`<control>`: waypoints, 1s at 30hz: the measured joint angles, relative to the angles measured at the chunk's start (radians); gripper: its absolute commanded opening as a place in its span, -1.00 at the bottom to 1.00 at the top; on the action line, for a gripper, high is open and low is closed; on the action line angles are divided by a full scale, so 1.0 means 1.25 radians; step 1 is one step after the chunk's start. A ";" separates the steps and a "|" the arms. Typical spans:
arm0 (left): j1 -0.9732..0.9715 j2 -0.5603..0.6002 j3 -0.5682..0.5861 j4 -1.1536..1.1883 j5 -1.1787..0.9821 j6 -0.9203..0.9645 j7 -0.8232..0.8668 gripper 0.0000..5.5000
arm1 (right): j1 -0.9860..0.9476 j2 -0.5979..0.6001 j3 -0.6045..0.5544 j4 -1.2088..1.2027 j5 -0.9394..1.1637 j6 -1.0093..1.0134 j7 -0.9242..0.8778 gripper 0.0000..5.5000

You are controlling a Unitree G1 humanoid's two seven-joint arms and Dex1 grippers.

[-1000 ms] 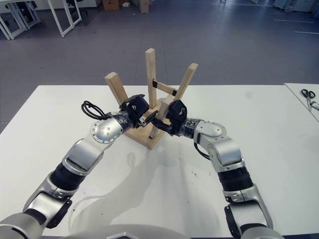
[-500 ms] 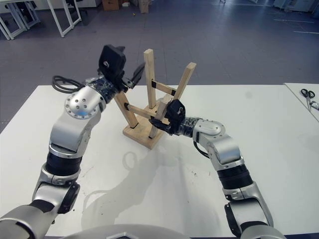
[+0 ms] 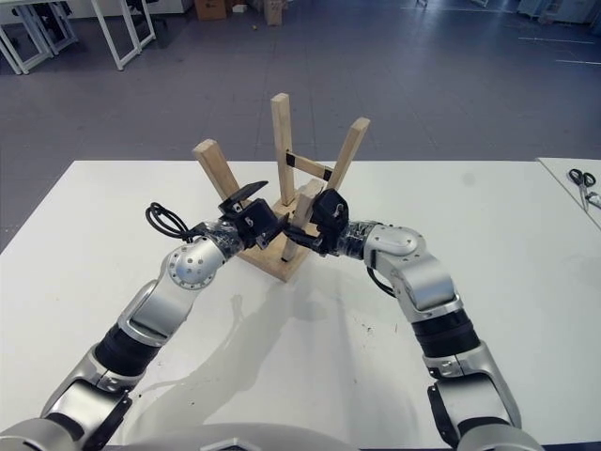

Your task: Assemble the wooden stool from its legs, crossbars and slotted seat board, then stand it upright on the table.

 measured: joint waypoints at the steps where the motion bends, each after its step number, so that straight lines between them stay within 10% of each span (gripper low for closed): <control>1: 0.004 -0.005 0.011 -0.013 -0.009 0.016 -0.003 0.28 | -0.005 -0.004 0.007 0.000 0.000 0.000 0.000 -0.26; 9: -0.072 -0.134 0.393 -0.258 -0.406 0.243 -0.008 0.28 | -0.042 -0.024 0.035 0.033 0.008 -0.007 0.029 -0.26; 15: -0.263 -0.024 0.717 -0.195 -0.468 0.259 0.142 0.28 | -0.042 -0.097 0.035 0.033 0.069 -0.015 0.122 -0.26; 30: 0.164 -0.088 0.353 0.029 -0.358 0.027 -0.015 0.28 | -0.010 -0.205 0.038 0.011 0.120 -0.087 0.263 -0.26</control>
